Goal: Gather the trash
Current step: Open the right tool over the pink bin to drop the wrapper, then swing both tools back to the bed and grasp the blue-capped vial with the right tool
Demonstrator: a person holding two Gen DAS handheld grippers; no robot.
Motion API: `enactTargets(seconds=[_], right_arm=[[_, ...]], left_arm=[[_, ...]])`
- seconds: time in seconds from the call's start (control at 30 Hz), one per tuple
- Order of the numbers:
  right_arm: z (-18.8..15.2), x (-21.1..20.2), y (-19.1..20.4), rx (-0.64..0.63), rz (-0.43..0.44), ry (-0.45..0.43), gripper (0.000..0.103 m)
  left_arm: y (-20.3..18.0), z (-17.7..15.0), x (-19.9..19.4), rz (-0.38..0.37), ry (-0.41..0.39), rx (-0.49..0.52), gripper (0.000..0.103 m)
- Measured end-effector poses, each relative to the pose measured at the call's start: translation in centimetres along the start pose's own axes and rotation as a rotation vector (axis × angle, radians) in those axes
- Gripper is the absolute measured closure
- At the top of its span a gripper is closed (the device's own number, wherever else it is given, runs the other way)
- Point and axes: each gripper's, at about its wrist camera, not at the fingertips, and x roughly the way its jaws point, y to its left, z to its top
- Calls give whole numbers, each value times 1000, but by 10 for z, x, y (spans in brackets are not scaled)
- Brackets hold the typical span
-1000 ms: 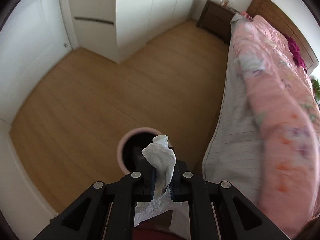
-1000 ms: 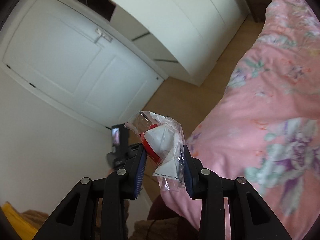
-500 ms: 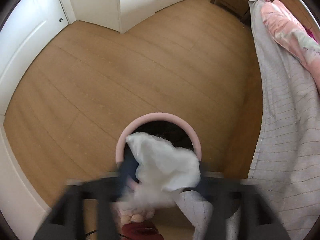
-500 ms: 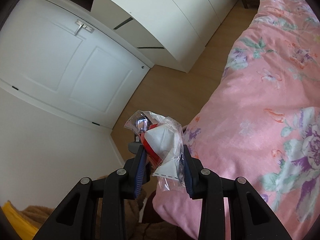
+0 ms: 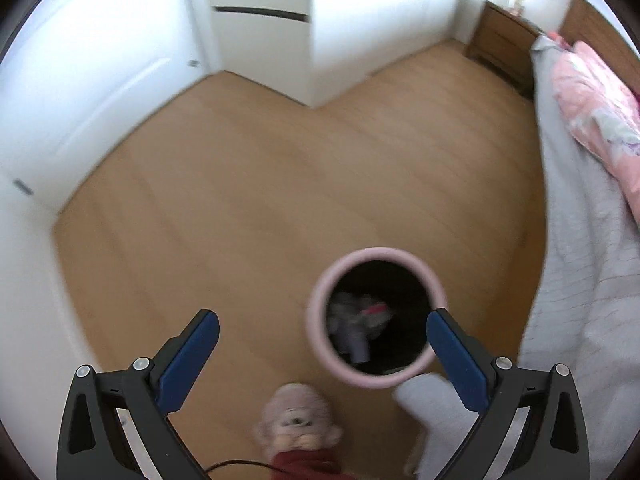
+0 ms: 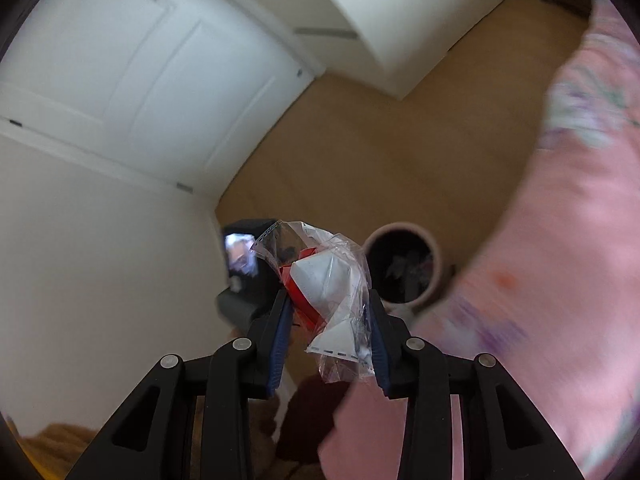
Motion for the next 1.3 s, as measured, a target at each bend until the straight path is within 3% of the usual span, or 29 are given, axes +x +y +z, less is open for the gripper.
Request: enactTargets(seconds=[0.27,0.33,0.37,0.47,0.53,0.7,0.83,1.03,1.3], right_arm=[[34,107,6,-56,-156,170,66],[40,122,1,-65,-158,190,66],[42,127,1,-76,-155,193,66],[44,132,4,-114,-235,172,52],[45,126,5,-121,-244,138,38],[41,100,7,-85,-180,126,35],[16,23,1,-46,-104,-15,35],[-80,-118,-28,63,-99,-265,26],[-234,-291,-125,372,-414,-536,26]], left_arm=[[27,-14,-23,-1,-3,-50,0],[26,-13,-25,-7,-5,-53,0],[25,-12,-28,-10,-10,-51,0],[19,-12,-36,-13,-28,-38,0],[15,-12,-44,-3,-44,-28,0],[4,-11,-61,-16,-68,4,0],[-11,-12,-82,-47,-108,31,0],[-56,-6,-116,-121,-151,123,0],[-149,-2,-165,-228,-216,308,0]])
